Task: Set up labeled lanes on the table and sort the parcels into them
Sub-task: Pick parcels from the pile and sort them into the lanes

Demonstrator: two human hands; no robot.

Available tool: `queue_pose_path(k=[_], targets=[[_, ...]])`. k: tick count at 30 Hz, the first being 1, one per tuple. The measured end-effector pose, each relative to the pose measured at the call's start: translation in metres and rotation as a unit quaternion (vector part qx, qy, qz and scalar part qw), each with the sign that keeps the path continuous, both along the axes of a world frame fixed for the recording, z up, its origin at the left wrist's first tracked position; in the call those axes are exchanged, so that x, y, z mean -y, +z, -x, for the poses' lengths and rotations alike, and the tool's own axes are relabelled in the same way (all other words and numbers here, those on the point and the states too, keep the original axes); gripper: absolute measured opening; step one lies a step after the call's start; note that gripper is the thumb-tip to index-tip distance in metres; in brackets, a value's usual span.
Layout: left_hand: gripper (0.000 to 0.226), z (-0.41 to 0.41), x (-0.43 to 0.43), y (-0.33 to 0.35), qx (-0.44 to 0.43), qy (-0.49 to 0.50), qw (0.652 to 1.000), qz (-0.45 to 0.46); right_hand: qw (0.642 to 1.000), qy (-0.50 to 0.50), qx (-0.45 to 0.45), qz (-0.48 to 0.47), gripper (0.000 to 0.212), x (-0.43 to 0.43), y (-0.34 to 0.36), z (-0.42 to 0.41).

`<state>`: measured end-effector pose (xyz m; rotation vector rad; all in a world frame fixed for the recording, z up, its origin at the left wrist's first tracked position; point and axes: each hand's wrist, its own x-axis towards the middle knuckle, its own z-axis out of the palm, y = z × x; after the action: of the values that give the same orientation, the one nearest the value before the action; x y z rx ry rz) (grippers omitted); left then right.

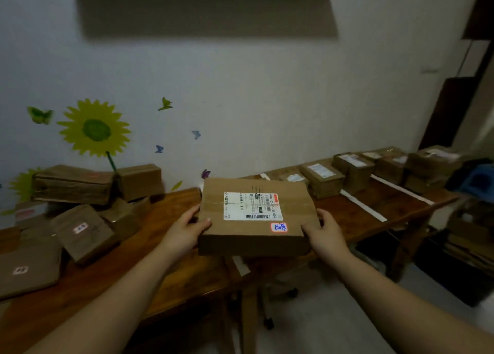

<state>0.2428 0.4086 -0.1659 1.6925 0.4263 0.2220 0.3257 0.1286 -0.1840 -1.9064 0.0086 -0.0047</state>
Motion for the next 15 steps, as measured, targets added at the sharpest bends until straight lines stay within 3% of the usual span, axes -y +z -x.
queue_pose_path(k=[8,15], targets=[[0.058,-0.108,0.150,-0.017,-0.052,-0.063,0.996,-0.032,0.999,-0.035,-0.018,0.002,0.071,0.144,-0.012,-0.072],[0.069,-0.189,0.216,-0.040,-0.072,-0.131,0.986,-0.078,0.999,-0.046,-0.011,0.006,0.076,0.208,-0.023,-0.132]])
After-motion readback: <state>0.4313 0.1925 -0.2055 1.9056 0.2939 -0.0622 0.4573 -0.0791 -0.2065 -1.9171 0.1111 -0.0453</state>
